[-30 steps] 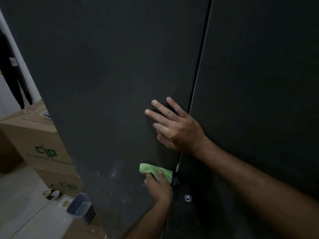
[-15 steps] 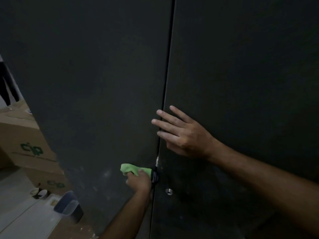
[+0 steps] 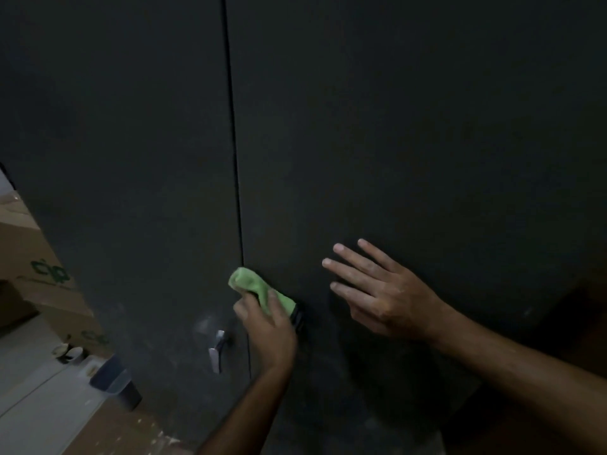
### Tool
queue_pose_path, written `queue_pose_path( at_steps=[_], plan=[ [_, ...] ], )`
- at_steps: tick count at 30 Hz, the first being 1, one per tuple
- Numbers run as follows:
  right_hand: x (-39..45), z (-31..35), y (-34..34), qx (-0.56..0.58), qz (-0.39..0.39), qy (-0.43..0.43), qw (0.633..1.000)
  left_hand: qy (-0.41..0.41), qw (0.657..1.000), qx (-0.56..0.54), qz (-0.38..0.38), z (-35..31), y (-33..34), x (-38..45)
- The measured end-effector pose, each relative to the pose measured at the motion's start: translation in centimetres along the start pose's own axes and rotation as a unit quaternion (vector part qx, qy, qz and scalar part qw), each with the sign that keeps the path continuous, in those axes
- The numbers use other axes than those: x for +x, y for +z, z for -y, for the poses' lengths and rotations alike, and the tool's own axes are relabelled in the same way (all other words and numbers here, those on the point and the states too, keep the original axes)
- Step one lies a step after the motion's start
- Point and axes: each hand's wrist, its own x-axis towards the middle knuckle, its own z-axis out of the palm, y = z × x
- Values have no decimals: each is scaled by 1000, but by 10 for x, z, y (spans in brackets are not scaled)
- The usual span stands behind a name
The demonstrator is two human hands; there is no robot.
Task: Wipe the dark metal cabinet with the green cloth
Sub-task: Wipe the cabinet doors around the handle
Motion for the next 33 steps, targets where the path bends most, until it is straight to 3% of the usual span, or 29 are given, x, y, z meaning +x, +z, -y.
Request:
queue_pose_path(
  at_steps=[2,6,10,12,14,15,17,20,22,25,26,29,31,33],
  plan=[
    [-13,-5,3,0,10,-5,1000,-25,999,18,-8,14,7,-13],
    [-26,-17,7,-18,22,-21,999,-184,979,-15,-90,0,8,22],
    [-28,-18,12,-22,8,-32,999,8,995,6,-99,-15,26,2],
    [-28,-19,14,-19,-2,-36,999,37,995,55,-74,9,41,-32],
    [-29,-19,13,-21,-9,-43,999,-46,995,72,-52,34,42,-46],
    [-29,-20,13,-25,-14,-45,999,-109,991,46,-59,36,38,-39],
    [-28,-19,13,-27,-21,-46,998,-162,981,-5,-102,26,29,-14],
    [-28,-18,14,-22,-24,-46,998,-51,989,-9,-140,-2,37,-4],
    [-29,-19,16,-14,-24,-48,998,12,994,2,-105,-2,57,-36],
    [-30,-19,14,5,-29,-49,998,5,997,67,-49,29,70,-89],
    [-31,-20,13,18,-30,-47,998,-46,995,75,-48,37,69,-85],
    [-37,-21,8,74,-41,-28,996,-156,977,-4,-146,27,54,-34],
    [-47,-20,5,89,-45,-15,995,-127,976,2,-178,9,55,-20],
    [-59,-21,3,96,-39,-14,995,-29,991,29,-130,-6,69,-48]
  ],
)
